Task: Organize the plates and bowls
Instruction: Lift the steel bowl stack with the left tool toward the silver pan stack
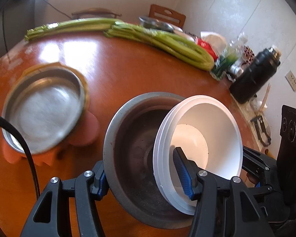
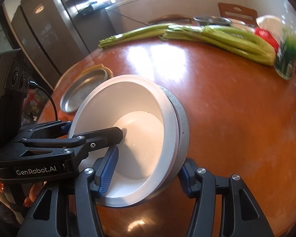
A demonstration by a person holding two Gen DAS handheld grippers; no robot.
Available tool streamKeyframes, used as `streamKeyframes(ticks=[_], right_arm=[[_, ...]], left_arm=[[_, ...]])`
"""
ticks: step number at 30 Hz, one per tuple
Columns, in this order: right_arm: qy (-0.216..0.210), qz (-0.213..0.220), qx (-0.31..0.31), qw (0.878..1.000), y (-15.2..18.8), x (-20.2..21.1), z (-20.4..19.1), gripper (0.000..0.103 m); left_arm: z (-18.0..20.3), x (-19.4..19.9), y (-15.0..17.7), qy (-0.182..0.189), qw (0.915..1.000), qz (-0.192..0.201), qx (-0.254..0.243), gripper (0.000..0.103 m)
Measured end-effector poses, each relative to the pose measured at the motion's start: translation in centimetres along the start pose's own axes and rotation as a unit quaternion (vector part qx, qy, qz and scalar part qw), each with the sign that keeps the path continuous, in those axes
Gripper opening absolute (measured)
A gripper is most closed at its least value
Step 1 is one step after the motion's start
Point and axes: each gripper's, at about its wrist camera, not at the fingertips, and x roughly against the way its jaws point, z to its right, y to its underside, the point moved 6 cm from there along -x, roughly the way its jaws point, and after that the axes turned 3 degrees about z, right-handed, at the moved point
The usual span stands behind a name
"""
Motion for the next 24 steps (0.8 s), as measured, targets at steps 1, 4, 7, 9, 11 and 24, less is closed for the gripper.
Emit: streamKeyframes(ticks=[1,4,7,9,11,24], right_arm=[[-0.001,0.005,0.008,1.000,-0.6,0.0,-0.7,0.059],[-0.015,0.012,0.024,1.000,-2.5,-0.4,-2.8,0.059],[-0.030,0.021,0.042,0.998,-4.6,-1.1,-5.1,0.059],[-0.039,0.028,0.053,0.997,-6.2,-1.7,-6.8,0.059],[-0.045,0.029,0.063,0.997,-7.2,-2.4,-8.1,0.059],[-0.044,-0.006,0.088,0.995,-9.7,-9.1,-12.3,0.059]], left_arm=[[-0.5,0.6,-0.5,-0.004,1.0000,0.009,0.002,0.057],[-2.1,2.4,-1.9,-0.016,0.9993,0.031,0.011,0.057],[-4.1,4.5,-3.4,-0.030,0.9979,0.054,0.019,0.057],[-5.5,5.6,-4.3,-0.044,0.9967,0.066,0.019,0.057],[-7.0,6.4,-4.9,-0.051,0.9957,0.073,0.026,0.057],[-14.8,5.4,-6.2,-0.055,0.9938,0.067,0.070,0.057]])
